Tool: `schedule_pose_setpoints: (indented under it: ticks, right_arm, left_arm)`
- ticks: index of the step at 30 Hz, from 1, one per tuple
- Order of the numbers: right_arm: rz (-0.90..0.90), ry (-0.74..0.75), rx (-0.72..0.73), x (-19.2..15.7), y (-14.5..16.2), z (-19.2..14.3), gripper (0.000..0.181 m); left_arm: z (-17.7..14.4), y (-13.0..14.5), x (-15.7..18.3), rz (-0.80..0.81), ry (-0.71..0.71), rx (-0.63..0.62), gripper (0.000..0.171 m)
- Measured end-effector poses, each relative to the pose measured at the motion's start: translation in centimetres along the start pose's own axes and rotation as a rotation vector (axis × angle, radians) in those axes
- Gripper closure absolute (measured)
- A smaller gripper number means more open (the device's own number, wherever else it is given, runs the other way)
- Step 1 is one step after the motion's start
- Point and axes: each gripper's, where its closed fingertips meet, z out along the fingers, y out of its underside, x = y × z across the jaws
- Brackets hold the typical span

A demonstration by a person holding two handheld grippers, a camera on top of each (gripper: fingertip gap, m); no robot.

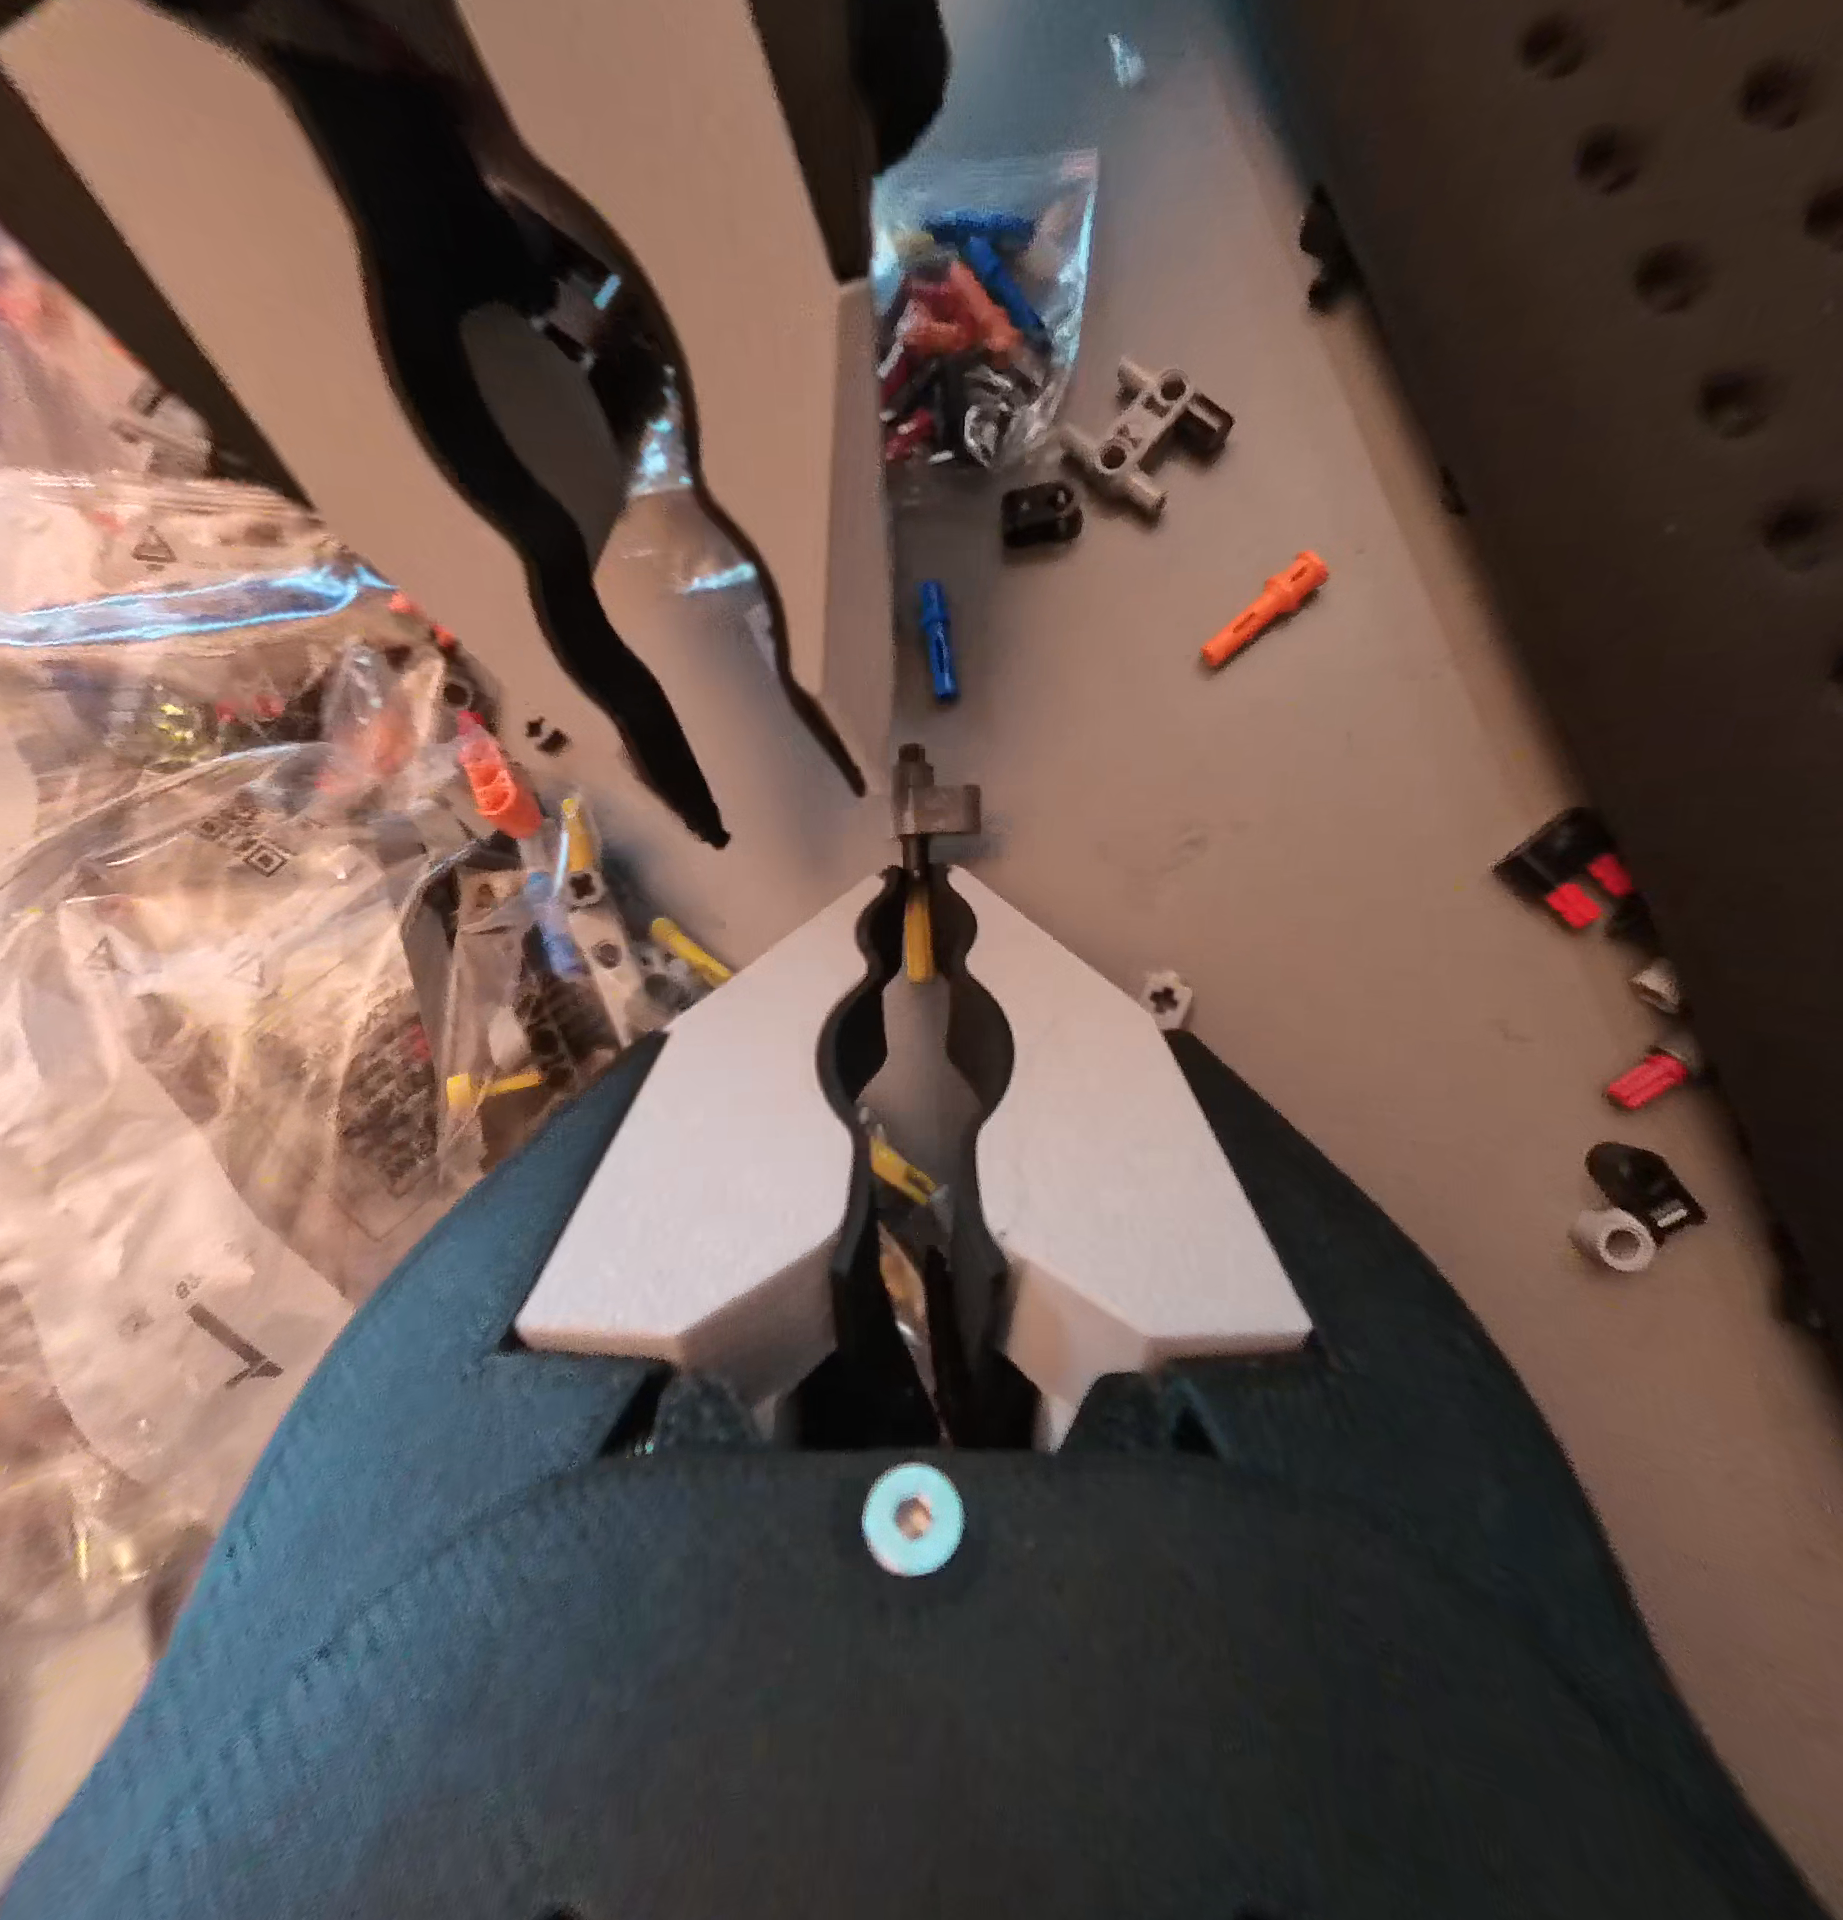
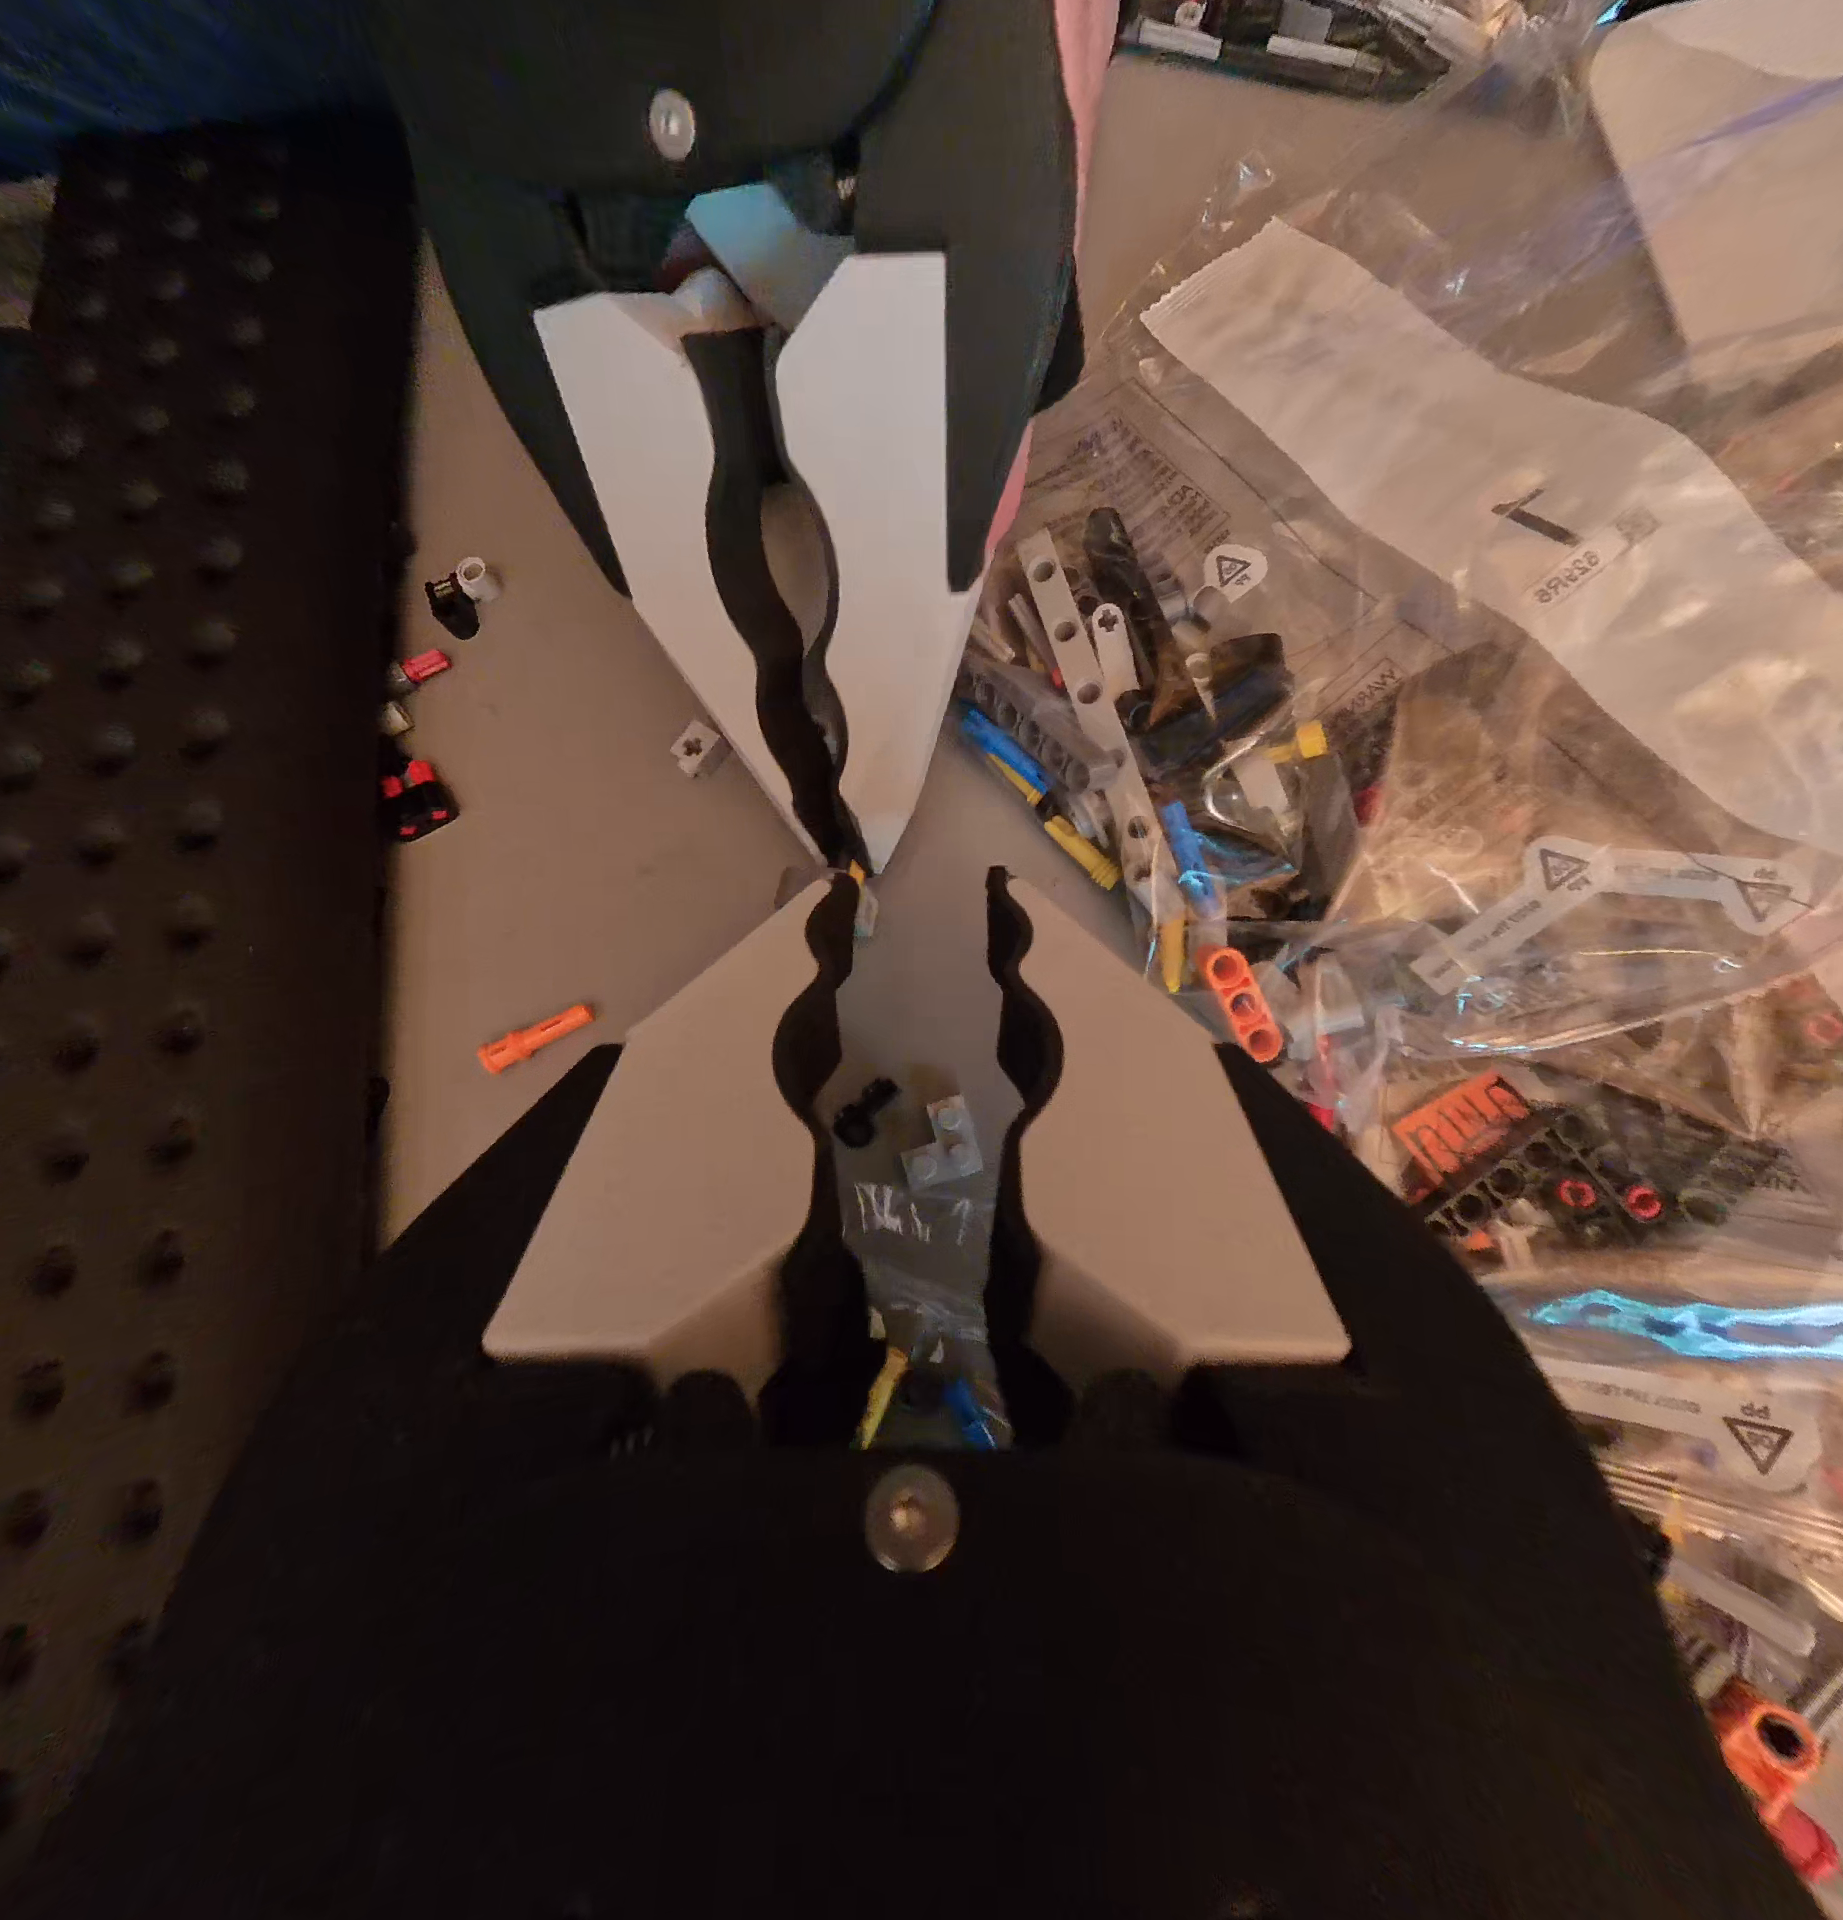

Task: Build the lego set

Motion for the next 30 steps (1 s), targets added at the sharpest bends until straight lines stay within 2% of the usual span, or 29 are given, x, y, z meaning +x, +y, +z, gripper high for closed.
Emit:
schedule_pose_setpoints:
  ticks: [4, 8, 18, 30]
  right_arm:
    - [-0.001, -0.043, 0.065, -0.6, -0.8, -0.8, 0.152]
    - [-0.021, -0.083, 0.095, -1.4, -1.2, -1.2, 0.149]
    - [-0.132, 0.004, 0.029, -1.3, -0.7, -0.4, 0.166]
    - [-0.165, 0.002, 0.071, -1.8, -1.4, -1.5, 0.168]
  left_arm:
    - [-1.1, -1.1, -0.7, -0.079, 0.006, 0.120, 0.168]
    - [-1.9, -1.5, -1.3, -0.126, 0.004, 0.177, 0.169]
    - [-1.8, -2.1, -1.4, -0.120, -0.007, 0.195, 0.169]
    - [-3.3, -3.1, -1.2, -0.059, -0.027, 0.248, 0.169]
